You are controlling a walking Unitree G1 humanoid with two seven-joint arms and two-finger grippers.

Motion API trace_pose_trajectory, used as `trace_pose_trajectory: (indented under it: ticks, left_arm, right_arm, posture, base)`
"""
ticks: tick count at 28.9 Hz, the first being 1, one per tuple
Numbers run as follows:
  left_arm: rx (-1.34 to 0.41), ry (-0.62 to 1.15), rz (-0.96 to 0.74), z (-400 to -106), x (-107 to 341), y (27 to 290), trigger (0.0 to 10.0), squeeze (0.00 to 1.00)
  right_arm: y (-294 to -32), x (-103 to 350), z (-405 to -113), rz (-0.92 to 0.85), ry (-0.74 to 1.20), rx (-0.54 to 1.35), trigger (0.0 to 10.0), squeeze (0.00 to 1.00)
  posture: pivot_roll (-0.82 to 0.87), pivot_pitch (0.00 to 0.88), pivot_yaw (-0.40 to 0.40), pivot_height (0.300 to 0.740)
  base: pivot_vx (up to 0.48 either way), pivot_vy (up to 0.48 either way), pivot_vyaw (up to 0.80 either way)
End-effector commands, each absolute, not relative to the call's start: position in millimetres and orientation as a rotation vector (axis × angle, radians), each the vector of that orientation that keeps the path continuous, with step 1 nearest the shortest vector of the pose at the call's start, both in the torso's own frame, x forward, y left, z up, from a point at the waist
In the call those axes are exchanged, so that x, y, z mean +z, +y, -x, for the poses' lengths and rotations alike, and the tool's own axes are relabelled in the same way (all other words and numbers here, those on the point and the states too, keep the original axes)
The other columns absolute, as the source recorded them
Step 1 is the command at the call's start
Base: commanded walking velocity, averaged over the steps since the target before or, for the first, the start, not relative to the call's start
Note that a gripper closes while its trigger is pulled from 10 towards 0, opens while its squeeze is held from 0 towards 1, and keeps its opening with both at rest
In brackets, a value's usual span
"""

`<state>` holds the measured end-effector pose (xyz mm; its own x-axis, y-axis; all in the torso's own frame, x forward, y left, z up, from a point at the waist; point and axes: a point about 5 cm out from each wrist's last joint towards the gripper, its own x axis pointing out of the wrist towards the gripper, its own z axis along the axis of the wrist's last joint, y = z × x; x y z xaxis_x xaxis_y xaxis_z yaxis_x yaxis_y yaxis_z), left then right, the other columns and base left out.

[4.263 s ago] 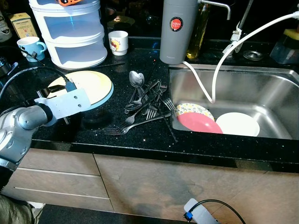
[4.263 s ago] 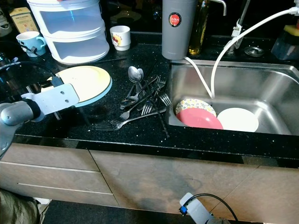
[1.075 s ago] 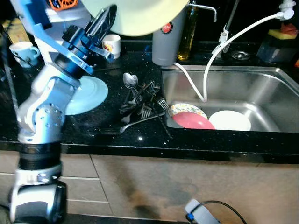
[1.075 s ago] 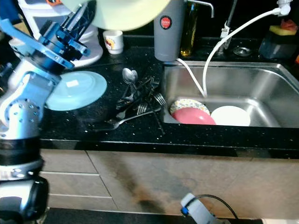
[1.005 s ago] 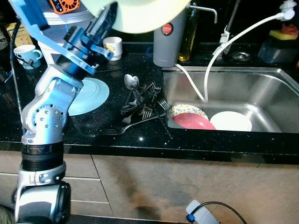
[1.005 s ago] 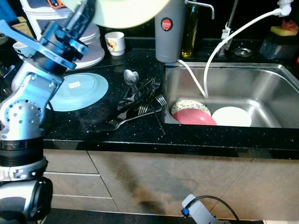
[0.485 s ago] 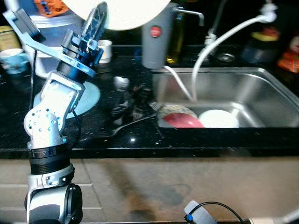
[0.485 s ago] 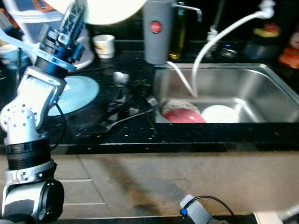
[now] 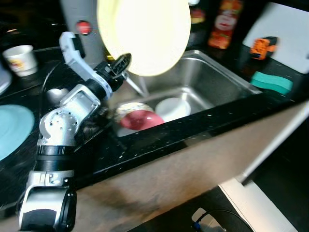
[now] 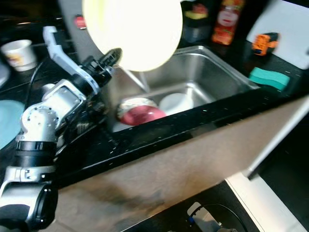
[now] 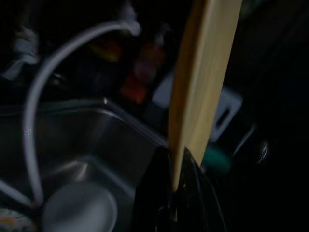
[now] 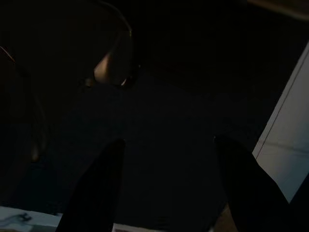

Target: Kitchen organization

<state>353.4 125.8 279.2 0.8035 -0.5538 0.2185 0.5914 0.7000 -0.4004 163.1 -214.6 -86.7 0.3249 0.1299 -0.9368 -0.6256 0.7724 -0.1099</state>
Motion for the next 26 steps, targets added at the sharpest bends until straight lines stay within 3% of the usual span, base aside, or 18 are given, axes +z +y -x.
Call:
trace_pose_trajectory:
  ticks: [1,3,4,7,12,26]
  left_arm:
    - [-0.616,-0.084,0.370,-354.3,279.8,128.7,10.0,0.00]
    - [-0.614,-0.083,0.287,-354.2,279.6,125.7,10.0,0.00]
    - [-0.595,-0.074,0.128,-354.4,277.7,120.7,10.0,0.00]
    - [-0.582,-0.075,0.071,-354.8,277.2,119.4,10.0,0.00]
    - [-0.514,-0.054,-0.299,-359.4,266.6,116.8,10.0,0.00]
    - [-0.625,-0.053,-0.554,-360.2,233.0,90.8,10.0,0.00]
  right_arm:
    - [-213.0,-87.0,-163.3,0.512,1.138,0.526,10.0,0.00]
    - [-213.0,-86.9,-163.7,0.516,1.135,0.523,10.0,0.00]
    - [-212.9,-86.9,-163.9,0.519,1.132,0.520,10.0,0.00]
    - [-212.8,-86.9,-164.0,0.520,1.132,0.520,10.0,0.00]
    - [-212.2,-87.0,-164.2,0.522,1.130,0.520,10.0,0.00]
    - [-211.5,-86.8,-165.0,0.524,1.124,0.515,10.0,0.00]
  posture:
    - [0.02,0.000,0.020,0.740]
    - [0.02,0.000,0.020,0.740]
    - [0.02,0.000,0.020,0.740]
    - [0.02,0.000,0.020,0.740]
    - [0.02,0.000,0.024,0.740]
    - [0.01,0.000,0.028,0.740]
  base:
    - [0.000,0.000,-0.76]
    - [0.000,0.000,0.00]
    - [0.000,0.000,0.00]
    - [0.000,0.000,0.00]
    - [0.000,0.000,0.00]
    - [0.000,0.000,0.00]
